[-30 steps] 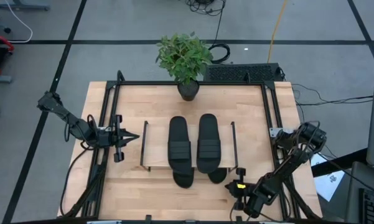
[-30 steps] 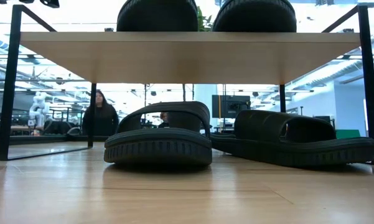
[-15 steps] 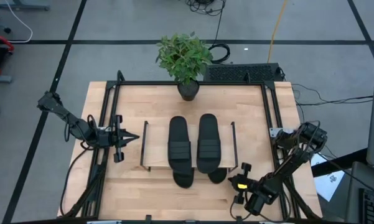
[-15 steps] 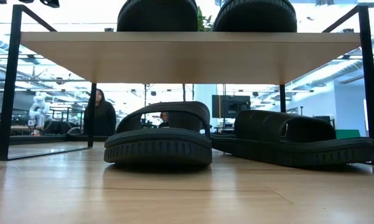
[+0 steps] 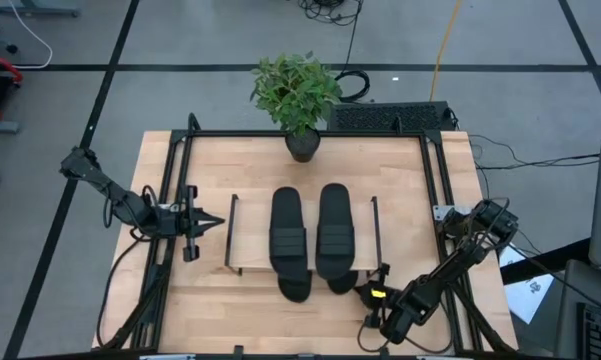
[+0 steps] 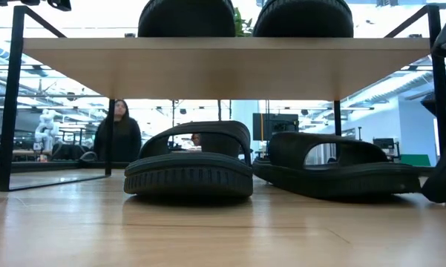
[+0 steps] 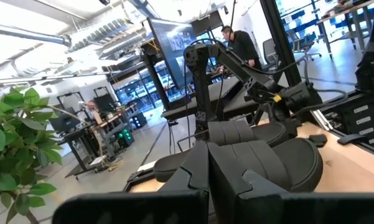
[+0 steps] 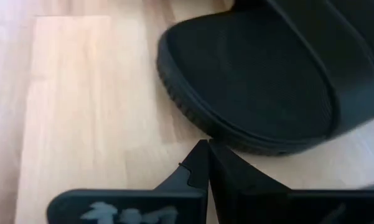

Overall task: Pick and place slides into the shelf
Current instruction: Adjust the black slipper under the shelf

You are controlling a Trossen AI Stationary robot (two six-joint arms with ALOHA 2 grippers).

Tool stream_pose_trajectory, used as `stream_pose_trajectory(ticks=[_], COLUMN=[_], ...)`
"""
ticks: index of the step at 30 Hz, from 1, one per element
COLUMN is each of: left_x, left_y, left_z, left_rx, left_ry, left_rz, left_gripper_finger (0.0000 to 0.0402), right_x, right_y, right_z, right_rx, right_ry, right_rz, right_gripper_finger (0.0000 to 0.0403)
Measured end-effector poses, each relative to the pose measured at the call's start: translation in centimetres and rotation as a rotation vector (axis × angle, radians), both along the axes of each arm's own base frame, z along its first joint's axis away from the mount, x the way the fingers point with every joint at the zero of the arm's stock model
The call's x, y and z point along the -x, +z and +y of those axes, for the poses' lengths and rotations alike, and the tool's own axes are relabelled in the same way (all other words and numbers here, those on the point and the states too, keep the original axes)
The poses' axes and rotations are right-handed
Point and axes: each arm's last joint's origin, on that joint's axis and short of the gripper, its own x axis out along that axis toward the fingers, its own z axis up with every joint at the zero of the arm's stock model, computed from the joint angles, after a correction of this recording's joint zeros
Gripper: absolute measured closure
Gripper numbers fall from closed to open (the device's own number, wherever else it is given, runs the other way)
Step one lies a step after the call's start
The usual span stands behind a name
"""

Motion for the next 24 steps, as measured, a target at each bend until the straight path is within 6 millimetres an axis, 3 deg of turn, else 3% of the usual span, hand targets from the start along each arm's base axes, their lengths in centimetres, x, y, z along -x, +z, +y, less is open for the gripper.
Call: stream_pose_trajectory(ticks=[24], left_x=[0.0], left_y=[-0.1], left_z=[0.0], left_rx=[-0.03], left_ry=[0.004], left_rz=[0.005], left_gripper_finger=[0.0401], right_x=[-1.7], right_y=[0.5], right_z=[-0.1], right_rx=[0.007], right_ry=[0.064], right_rz=[-0.053], right_gripper_finger=[0.0403])
